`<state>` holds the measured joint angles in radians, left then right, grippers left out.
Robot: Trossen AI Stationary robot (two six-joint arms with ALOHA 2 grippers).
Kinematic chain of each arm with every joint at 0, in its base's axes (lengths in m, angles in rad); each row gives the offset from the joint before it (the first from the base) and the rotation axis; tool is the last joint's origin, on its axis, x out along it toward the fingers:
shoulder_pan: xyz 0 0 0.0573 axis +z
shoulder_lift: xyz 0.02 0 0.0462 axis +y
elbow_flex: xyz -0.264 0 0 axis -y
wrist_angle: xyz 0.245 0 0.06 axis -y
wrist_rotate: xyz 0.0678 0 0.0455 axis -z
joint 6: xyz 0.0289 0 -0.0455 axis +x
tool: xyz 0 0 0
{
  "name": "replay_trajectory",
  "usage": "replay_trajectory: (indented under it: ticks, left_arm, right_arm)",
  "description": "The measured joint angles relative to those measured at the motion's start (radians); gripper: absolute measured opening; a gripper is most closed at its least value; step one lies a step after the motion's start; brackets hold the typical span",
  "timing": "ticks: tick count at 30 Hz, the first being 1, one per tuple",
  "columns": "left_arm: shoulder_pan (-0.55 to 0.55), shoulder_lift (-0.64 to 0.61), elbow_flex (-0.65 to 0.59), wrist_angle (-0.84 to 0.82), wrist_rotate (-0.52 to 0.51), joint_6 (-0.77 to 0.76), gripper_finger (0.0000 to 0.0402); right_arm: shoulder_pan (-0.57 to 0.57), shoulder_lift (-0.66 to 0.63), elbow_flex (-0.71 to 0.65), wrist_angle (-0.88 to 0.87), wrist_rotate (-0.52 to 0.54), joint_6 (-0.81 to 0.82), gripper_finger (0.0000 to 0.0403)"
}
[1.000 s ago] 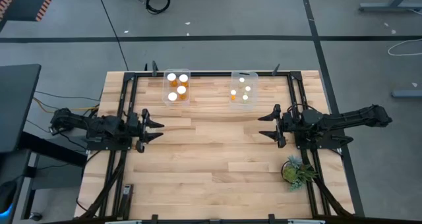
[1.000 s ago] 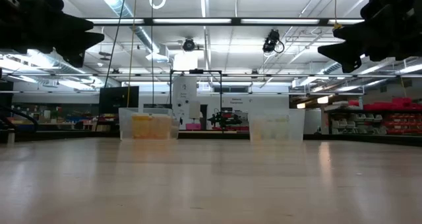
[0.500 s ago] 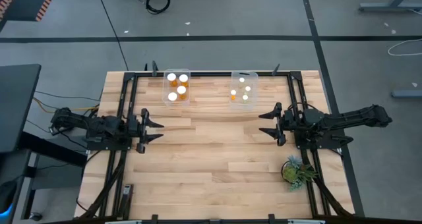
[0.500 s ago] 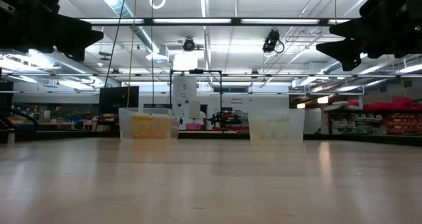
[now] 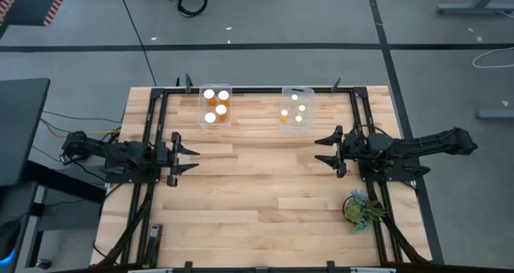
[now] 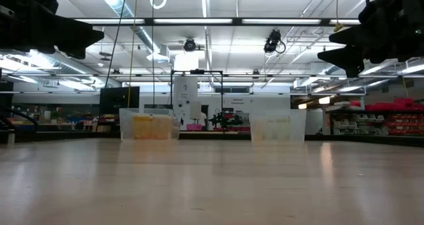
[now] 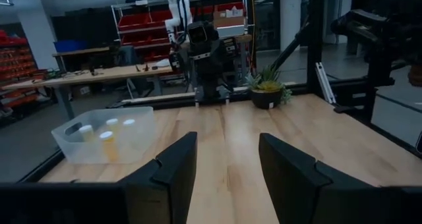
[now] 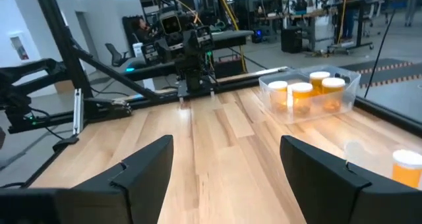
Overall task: Pick and place medicine bottles into bin by pill shape (circle, oval)
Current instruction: Return to Home Position
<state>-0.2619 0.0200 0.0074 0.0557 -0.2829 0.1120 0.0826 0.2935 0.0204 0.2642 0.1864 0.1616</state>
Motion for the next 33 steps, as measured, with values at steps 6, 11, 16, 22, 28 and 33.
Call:
replay_trajectory:
  ticks: [6, 11, 16, 22, 28, 33]
  left_arm:
    - [0.001, 0.0, 0.0, -0.011, 0.019, -0.016, 0.0172]
    - [0.001, 0.0, -0.001, 0.013, 0.022, -0.015, 0.0172]
    - [0.001, 0.0, -0.001, 0.039, 0.024, -0.021, 0.0172]
    - [0.001, 0.0, -0.001, 0.043, 0.024, -0.021, 0.0172]
    - [0.001, 0.0, -0.001, 0.049, 0.024, -0.021, 0.0172]
    - [0.001, 0.0, -0.001, 0.05, 0.024, -0.021, 0.0172]
  right_arm:
    - [0.0, 0.0, 0.0, -0.007, -0.001, 0.022, 0.0284]
    - [0.0, 0.0, 0.0, -0.007, -0.002, 0.008, 0.0284]
    - [0.0, 0.0, 0.0, -0.007, -0.003, 0.007, 0.0284]
    - [0.0, 0.0, 0.0, -0.007, -0.004, 0.007, 0.0284]
    - [0.0, 0.0, 0.0, -0.007, -0.004, 0.007, 0.0284]
    - [0.0, 0.0, 0.0, -0.007, -0.004, 0.006, 0.0284]
